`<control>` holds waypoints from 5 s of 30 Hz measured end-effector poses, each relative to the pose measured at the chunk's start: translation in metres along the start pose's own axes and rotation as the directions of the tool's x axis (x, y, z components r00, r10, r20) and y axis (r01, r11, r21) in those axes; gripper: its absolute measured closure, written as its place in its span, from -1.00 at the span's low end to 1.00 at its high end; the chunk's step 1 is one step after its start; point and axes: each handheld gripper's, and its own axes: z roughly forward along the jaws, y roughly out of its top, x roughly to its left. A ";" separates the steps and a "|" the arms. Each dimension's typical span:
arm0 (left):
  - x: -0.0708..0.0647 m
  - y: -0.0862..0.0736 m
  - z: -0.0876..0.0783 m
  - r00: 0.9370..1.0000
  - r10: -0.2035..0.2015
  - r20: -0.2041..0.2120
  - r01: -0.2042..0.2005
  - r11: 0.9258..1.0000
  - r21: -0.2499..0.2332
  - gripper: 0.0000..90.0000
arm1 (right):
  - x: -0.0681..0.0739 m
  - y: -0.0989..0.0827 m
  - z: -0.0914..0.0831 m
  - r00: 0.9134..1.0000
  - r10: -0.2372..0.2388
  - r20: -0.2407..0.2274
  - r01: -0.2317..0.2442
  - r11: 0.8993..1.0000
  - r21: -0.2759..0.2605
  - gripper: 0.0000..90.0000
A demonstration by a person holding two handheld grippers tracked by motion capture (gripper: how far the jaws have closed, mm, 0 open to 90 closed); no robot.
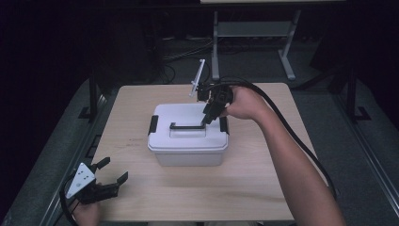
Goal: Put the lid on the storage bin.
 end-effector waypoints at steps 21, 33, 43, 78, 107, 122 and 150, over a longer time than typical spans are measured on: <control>-0.002 0.000 0.000 1.000 0.010 0.002 -0.010 1.000 0.006 -0.70 | 0.001 -0.045 -0.014 0.996 0.085 0.040 -0.084 0.996 -0.021 0.02; -0.002 -0.001 0.001 1.000 0.013 0.006 -0.013 1.000 0.009 -0.70 | 0.002 -0.074 -0.012 0.989 0.140 0.044 -0.138 0.989 -0.046 -0.04; -0.003 0.000 0.001 1.000 0.012 0.005 -0.012 1.000 0.011 -0.70 | 0.003 -0.097 -0.007 0.985 0.169 0.045 -0.167 0.985 -0.054 -0.10; -0.003 0.000 0.002 1.000 0.022 0.002 -0.023 1.000 0.020 -0.70 | 0.011 -0.154 0.010 0.965 0.258 0.044 -0.256 0.965 -0.048 -0.19; -0.003 0.000 0.001 1.000 0.022 0.002 -0.022 1.000 0.020 -0.70 | 0.017 -0.185 0.041 0.955 0.295 0.020 -0.294 0.955 -0.034 -0.24; -0.004 0.000 0.002 1.000 0.026 0.003 -0.026 0.999 0.022 -0.70 | 0.022 -0.206 0.054 0.944 0.331 0.000 -0.331 0.943 -0.033 -0.27; -0.005 0.001 0.003 0.999 0.032 0.006 -0.032 0.999 0.025 -0.70 | 0.035 -0.249 0.069 0.916 0.400 -0.023 -0.401 0.916 -0.017 -0.31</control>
